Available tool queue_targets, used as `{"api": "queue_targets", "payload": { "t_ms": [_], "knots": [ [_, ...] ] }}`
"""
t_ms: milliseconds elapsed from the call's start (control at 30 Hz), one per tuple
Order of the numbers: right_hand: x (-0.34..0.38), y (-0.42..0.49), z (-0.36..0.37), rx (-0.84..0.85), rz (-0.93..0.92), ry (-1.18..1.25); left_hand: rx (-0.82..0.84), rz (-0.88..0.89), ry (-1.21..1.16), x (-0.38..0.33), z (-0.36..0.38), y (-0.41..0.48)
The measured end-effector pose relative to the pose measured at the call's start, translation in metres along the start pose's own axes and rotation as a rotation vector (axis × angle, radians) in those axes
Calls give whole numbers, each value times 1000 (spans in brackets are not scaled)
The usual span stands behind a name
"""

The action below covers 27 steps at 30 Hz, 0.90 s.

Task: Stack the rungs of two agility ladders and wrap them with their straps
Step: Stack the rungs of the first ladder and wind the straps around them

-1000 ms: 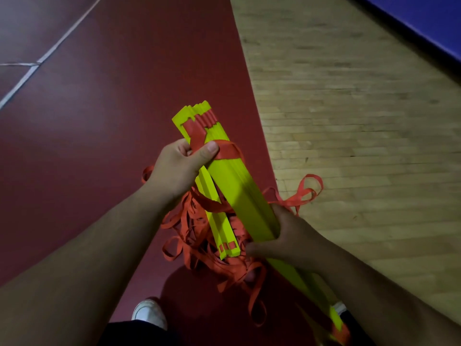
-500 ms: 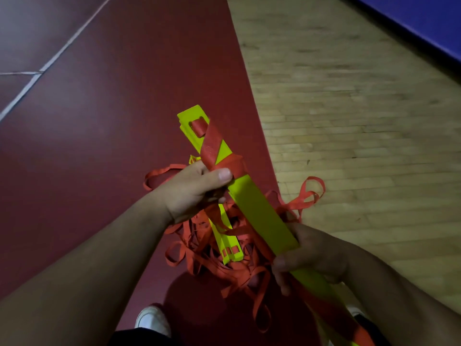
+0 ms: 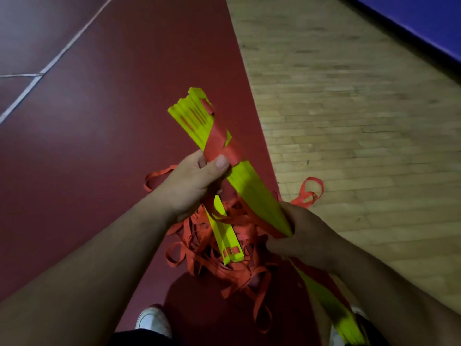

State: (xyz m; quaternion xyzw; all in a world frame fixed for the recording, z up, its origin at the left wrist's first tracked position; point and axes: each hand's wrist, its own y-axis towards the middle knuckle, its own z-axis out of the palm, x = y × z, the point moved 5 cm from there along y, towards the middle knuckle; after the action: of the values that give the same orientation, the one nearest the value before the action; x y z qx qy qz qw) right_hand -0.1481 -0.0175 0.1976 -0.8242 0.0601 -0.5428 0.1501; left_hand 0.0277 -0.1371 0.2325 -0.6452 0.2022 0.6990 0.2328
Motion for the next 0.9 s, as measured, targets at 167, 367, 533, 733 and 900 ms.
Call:
{"api": "queue_targets", "payload": {
  "t_ms": [167, 367, 533, 733, 900],
  "knots": [
    [-1, -13, 13, 392, 56, 508, 122, -75, -56, 5, 6, -3],
    [1, -20, 28, 564, 94, 618, 147, -47, -76, -1, 16, -5],
    [3, -9, 17, 336, 139, 590, 59, -16, 111, -15, 6, -3],
    [6, -2, -2, -14, 38, -32, -118, 33, 208, -17, 6, -3],
    [7, -3, 1, -275, -21, -128, -251, 12, -105, -25, 8, 5]
  ]
}}
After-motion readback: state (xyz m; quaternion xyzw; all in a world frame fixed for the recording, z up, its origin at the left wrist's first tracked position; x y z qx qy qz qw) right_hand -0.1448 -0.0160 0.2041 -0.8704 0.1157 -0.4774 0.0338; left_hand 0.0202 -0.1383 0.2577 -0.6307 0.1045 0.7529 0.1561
